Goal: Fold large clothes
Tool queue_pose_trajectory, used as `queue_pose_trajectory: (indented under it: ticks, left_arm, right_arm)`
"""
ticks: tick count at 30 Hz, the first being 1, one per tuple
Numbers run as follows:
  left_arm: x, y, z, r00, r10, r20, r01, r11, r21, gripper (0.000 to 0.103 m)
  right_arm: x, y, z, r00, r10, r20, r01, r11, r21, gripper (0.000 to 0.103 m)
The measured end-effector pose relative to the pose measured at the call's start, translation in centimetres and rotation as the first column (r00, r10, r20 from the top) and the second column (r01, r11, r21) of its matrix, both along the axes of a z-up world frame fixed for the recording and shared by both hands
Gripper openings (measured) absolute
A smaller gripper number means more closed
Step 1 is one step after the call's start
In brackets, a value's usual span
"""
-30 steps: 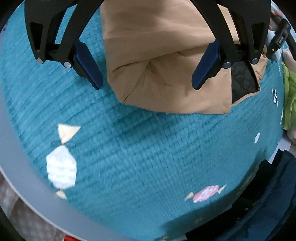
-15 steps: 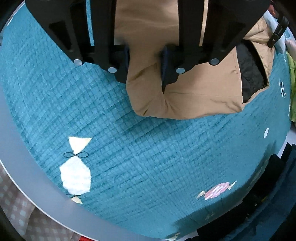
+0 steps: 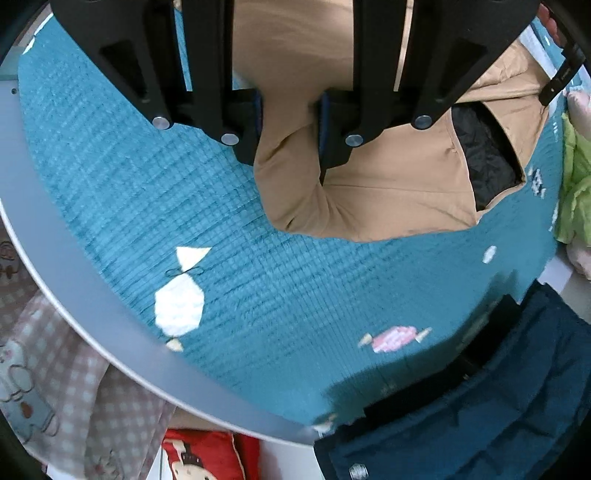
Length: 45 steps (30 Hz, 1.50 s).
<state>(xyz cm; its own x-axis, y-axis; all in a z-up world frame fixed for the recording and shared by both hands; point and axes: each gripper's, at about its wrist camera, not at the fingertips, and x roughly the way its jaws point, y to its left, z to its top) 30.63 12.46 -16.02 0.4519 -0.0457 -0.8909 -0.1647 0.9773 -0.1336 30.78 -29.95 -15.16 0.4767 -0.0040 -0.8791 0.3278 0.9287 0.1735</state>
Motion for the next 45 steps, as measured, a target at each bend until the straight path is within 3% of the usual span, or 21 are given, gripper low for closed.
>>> queue_pose_trajectory:
  ticks: [3,6,10,13,15,16,17,20,25,26,28,33,35,36,38,40,45]
  left_arm:
    - [-1.7,0.1,1.9,0.999,-0.003,0.033,0.003,1.000,0.007,0.012]
    - [-3.9,0.3,4.3,0.996,0.004,0.088,-0.009,0.998,0.057,0.005]
    - [-7.0,0.9,6.6,0.990,-0.013,0.140,0.006,0.999,0.048,0.001]
    - [-8.2,1.0,7.1,0.988,-0.026,0.153,0.015,0.997,0.075,0.000]
    - [-8.0,1.0,6.3,0.990,-0.059,0.131,0.055,0.998,0.033,0.003]
    - [-7.5,1.0,5.6,0.992,-0.059,0.114,0.059,0.998,0.009,0.023]
    - [-7.1,1.1,4.7,0.994,-0.049,0.096,0.048,0.999,0.010,0.055]
    - [-4.4,0.4,1.6,0.999,-0.035,0.027,0.034,0.999,0.038,0.064]
    - [0.1,0.1,-3.0,0.997,-0.011,-0.076,0.008,0.999,-0.037,0.075]
    - [0.9,0.2,-3.8,0.996,-0.006,-0.090,0.001,0.998,-0.057,0.084]
    - [3.0,0.6,-5.9,0.990,0.008,-0.140,-0.021,0.995,-0.093,0.089]
    - [6.0,2.0,-9.4,0.977,0.057,-0.204,-0.096,0.978,-0.184,0.088]
    - [6.4,2.1,-10.6,0.974,0.031,-0.225,-0.085,0.968,-0.235,0.058]
    - [6.3,1.9,-10.7,0.977,0.035,-0.211,-0.080,0.975,-0.206,0.054]
    - [5.6,1.3,-10.3,0.985,0.016,-0.171,-0.047,0.983,-0.178,0.026]
    - [4.8,1.3,-9.7,0.990,0.013,-0.138,-0.039,0.980,-0.193,0.019]
    - [1.6,1.4,-5.4,1.000,0.006,-0.025,-0.010,0.980,-0.197,0.018]
  right_arm:
    - [-1.9,0.0,2.0,0.999,0.010,0.035,-0.010,1.000,-0.002,0.020]
    - [-3.7,0.1,3.6,0.998,0.019,0.063,-0.019,1.000,-0.003,0.020]
    - [-6.8,0.6,5.4,0.992,0.056,0.110,-0.059,0.998,0.022,0.019]
    - [-9.0,1.8,6.5,0.985,0.099,0.142,-0.101,0.995,0.012,0.017]
    - [-9.6,2.5,6.8,0.982,0.116,0.152,-0.113,0.993,-0.031,0.017]
    - [-9.7,2.6,6.7,0.982,0.116,0.150,-0.111,0.993,-0.035,0.017]
    - [-9.7,2.7,6.6,0.983,0.113,0.146,-0.109,0.993,-0.036,0.017]
    - [-9.2,2.6,6.1,0.984,0.119,0.132,-0.115,0.993,-0.041,0.017]
    - [-8.7,2.2,5.9,0.986,0.112,0.127,-0.110,0.994,-0.025,0.017]
    - [-8.4,2.2,5.8,0.986,0.114,0.124,-0.111,0.993,-0.028,0.017]
    - [-7.9,2.0,5.5,0.987,0.111,0.119,-0.107,0.994,-0.034,0.017]
    - [-5.6,1.7,4.1,0.991,0.108,0.081,-0.104,0.993,-0.058,0.017]
    - [-4.8,1.6,3.6,0.992,0.107,0.071,-0.103,0.993,-0.058,0.017]
    - [-4.4,1.6,3.3,0.992,0.108,0.064,-0.104,0.993,-0.058,0.017]
    - [-4.0,1.8,2.9,0.992,0.109,0.056,-0.105,0.992,-0.074,0.017]
    - [-3.5,2.0,2.5,0.993,0.110,0.044,-0.105,0.989,-0.108,0.017]
    - [-3.8,1.8,2.6,0.994,0.096,0.046,-0.091,0.991,-0.098,0.017]
